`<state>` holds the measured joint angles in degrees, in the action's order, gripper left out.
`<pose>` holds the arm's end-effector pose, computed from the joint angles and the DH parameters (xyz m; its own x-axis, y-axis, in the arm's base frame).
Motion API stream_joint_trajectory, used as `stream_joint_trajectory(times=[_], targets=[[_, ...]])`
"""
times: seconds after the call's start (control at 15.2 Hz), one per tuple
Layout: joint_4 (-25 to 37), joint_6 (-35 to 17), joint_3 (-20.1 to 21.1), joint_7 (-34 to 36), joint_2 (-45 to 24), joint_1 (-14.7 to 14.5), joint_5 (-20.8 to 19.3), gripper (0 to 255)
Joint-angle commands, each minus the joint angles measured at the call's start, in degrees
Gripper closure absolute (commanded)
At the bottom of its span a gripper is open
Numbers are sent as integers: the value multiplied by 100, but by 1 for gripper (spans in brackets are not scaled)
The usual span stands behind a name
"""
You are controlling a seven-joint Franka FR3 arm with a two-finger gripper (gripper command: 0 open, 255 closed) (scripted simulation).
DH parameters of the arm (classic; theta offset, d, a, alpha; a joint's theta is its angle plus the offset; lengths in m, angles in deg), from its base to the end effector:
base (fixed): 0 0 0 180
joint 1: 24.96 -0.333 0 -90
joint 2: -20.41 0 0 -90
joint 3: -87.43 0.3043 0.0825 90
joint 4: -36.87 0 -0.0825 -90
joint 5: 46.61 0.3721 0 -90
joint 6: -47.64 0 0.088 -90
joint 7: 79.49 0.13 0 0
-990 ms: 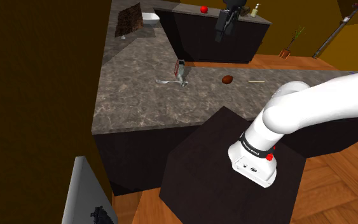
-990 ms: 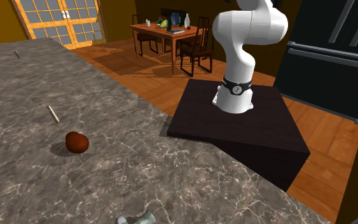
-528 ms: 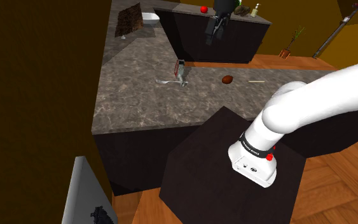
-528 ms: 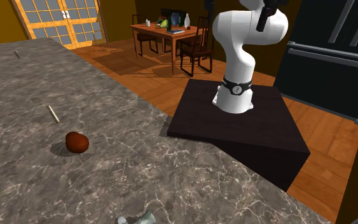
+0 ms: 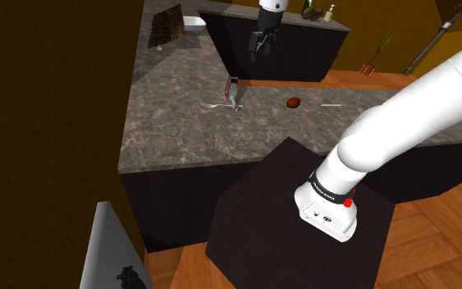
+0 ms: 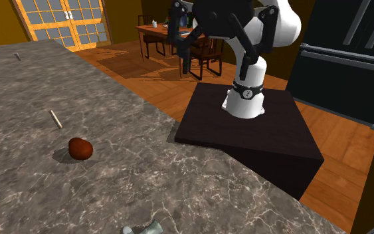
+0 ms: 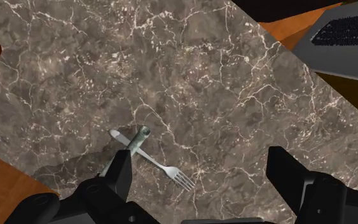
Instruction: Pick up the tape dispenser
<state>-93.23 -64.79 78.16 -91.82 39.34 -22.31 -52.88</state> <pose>0.4356 -0.1045 0.4601 0.9984 0.0563 0.0070 0.0558 -0.9971 0.0523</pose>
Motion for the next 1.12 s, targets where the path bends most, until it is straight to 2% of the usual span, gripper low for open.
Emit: stream_joint_trajectory(times=[0.0,0.53,1.06], targets=[[161,-248,-112,-78,-392,32,66,0],[1185,-952,-433,-467,-2124,178,602,0],[2691,-1176,-487,-868,-3922,543,1320,0]])
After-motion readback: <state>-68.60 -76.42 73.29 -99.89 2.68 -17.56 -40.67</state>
